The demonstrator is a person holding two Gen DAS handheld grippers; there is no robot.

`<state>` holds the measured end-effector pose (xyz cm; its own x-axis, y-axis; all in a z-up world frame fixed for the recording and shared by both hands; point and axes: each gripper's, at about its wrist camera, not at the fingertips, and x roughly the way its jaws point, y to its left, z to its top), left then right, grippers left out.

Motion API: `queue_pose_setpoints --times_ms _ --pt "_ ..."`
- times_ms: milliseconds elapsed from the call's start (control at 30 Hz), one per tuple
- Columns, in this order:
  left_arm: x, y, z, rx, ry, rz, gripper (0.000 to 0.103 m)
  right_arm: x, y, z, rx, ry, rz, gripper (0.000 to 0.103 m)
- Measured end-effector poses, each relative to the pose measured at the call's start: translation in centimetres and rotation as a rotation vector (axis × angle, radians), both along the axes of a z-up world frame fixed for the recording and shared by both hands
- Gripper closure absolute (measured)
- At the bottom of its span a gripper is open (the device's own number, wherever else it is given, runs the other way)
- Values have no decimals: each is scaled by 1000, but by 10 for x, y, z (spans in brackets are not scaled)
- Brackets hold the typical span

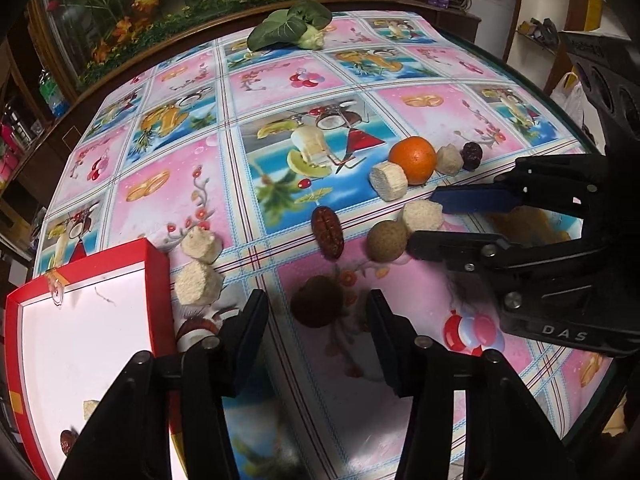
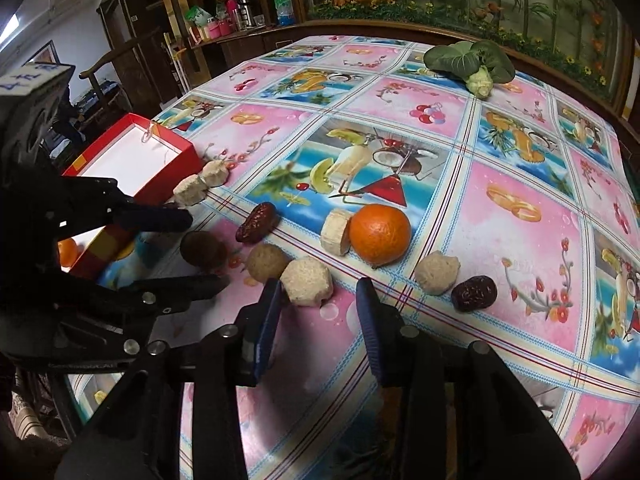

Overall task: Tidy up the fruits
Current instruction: 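Grasp a brown round fruit with the left tool while the right tool grasps a beige cake, then carry the brown fruit and beige cake over the tray and release both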

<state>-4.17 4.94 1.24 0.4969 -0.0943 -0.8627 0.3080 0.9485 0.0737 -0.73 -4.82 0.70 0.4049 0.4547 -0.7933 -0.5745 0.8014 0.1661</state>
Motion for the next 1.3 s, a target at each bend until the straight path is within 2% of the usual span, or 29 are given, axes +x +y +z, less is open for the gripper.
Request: queue_pose_setpoints --times_ms 100,167,300,500,667,933,1167,1300 --pt "0 -2 0 -13 -1 -3 58 -1 2 0 -1 -11 0 70" --pt "1 -2 0 -15 -4 4 58 -1 3 -1 -5 -19 -2 72" --pt "-1 -4 0 -37 -7 14 68 0 4 -1 -7 -28 -6 75" --pt "-3 -7 0 -42 -12 13 79 0 4 -1 0 -30 -11 76" --pt "-6 -6 3 -16 -30 18 78 0 2 2 20 -27 -16 76" --pt "-15 12 22 2 -98 46 79 -5 3 18 118 -56 -9 76" --pt "-25 46 36 16 -145 118 79 -7 23 26 169 -56 0 75" --pt "-32 76 43 34 -169 176 79 -11 53 32 204 -54 24 75"
